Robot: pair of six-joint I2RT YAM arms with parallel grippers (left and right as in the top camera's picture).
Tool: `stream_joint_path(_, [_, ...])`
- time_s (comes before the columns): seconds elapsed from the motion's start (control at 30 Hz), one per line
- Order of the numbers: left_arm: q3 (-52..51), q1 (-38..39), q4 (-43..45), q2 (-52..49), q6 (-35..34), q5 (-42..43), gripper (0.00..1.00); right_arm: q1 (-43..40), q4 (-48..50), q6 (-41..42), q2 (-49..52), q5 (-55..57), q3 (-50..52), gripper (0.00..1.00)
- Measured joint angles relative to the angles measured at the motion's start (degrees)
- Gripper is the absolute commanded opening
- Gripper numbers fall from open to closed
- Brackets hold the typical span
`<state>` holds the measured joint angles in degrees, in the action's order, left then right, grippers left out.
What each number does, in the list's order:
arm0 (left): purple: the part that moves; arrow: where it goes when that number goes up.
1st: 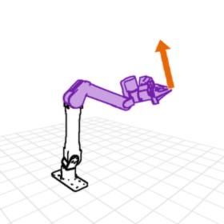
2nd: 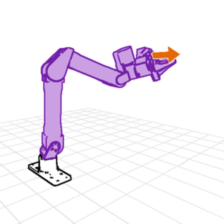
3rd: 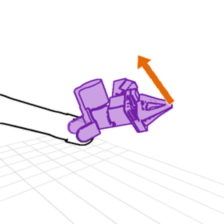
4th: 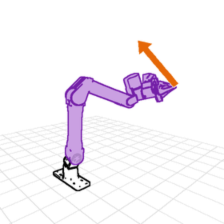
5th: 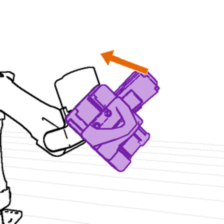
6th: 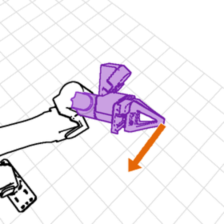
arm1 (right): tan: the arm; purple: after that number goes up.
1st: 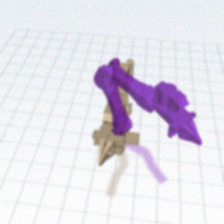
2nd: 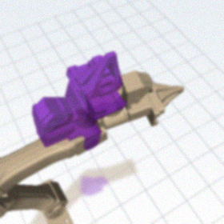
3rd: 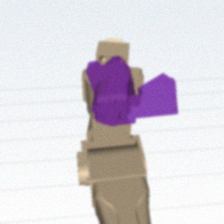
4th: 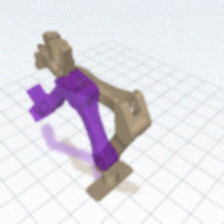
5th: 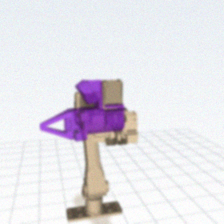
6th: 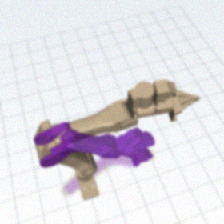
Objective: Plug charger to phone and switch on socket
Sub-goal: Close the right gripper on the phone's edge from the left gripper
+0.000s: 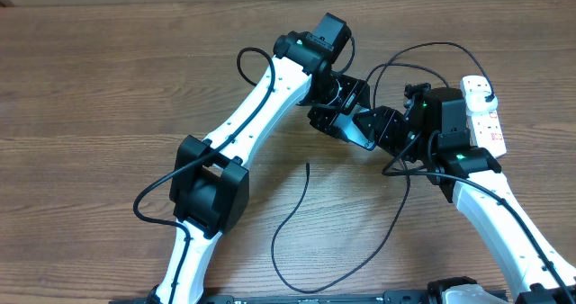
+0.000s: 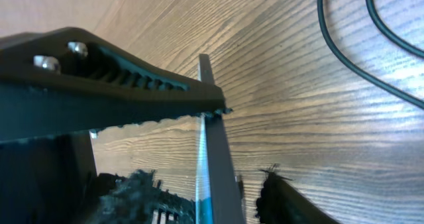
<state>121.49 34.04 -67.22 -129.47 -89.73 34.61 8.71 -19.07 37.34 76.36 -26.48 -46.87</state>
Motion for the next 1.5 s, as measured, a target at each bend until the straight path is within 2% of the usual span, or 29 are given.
stream_joint_path(0.4, [0.0,0.5,0.5,0.0,-0.3,0.0,0.04,0.0,0.0,0.0,0.0,0.4,0.0,0.34])
stream_joint_path(0.7, [0.0,0.7,1.1,0.0,-0.3,0.0,0.04,0.0,0.0,0.0,0.0,0.4,0.0,0.29])
stream_joint_path(0.83, [0.0,1.2,1.3,0.0,-0.4,0.0,0.04,0.0,-0.2,0.0,0.0,0.9,0.0,0.18])
stream_joint_path(1.13, [0.0,1.2,1.3,0.0,-0.4,0.0,0.04,0.0,-0.7,0.2,0.0,1.9,0.0,0.14])
stream_joint_path(1.37, [0.0,1.2,1.3,0.0,-0.4,0.0,0.04,0.0,-0.7,0.2,0.0,2.1,0.0,0.04])
stream_joint_path(1.5, [0.0,1.2,1.5,0.0,-0.4,0.0,0.04,0.0,-0.7,1.0,0.0,2.3,0.0,0.04])
